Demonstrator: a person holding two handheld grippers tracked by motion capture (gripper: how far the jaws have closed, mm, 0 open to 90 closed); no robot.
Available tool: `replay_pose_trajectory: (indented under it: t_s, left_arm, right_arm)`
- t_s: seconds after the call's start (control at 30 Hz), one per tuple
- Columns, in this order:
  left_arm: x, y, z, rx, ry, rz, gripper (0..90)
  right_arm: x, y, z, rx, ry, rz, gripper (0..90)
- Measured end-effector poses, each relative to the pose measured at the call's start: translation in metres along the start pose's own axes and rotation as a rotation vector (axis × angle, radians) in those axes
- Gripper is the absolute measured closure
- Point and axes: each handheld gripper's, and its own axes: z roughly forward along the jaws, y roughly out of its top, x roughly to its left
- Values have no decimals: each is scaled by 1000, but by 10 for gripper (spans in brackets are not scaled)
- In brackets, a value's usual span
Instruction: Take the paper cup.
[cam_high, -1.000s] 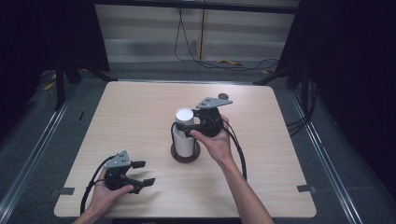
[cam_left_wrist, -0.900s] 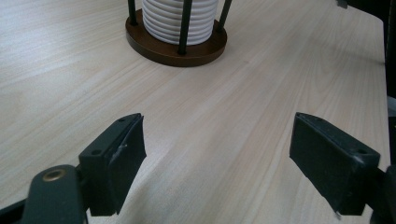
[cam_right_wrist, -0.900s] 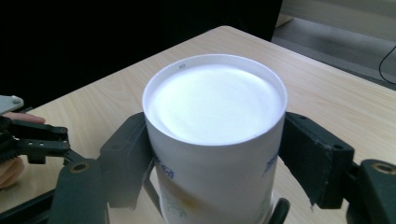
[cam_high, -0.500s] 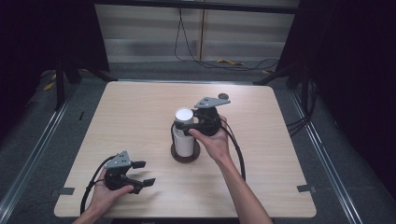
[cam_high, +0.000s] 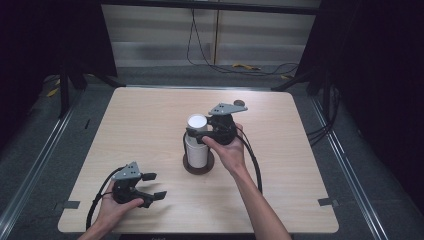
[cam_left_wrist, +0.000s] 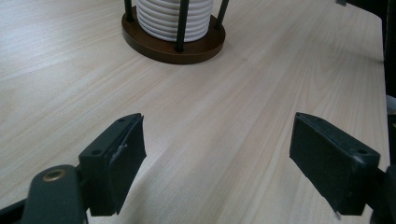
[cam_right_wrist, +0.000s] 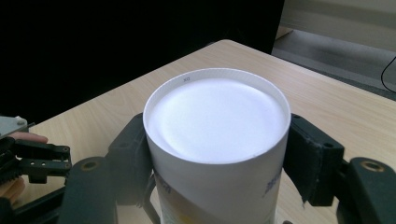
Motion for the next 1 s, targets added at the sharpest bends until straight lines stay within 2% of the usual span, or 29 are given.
replay_pose_trajectory:
  t_s: [0.37,1.0]
  left_arm:
    - [-1,0,-1,0,3,2,182]
    - [-1,0,-1,-6,-5,-1,182]
  right_arm:
    - [2,8,-7,-49,7,-7,329]
    - [2,18,-18,-124,11,40,336]
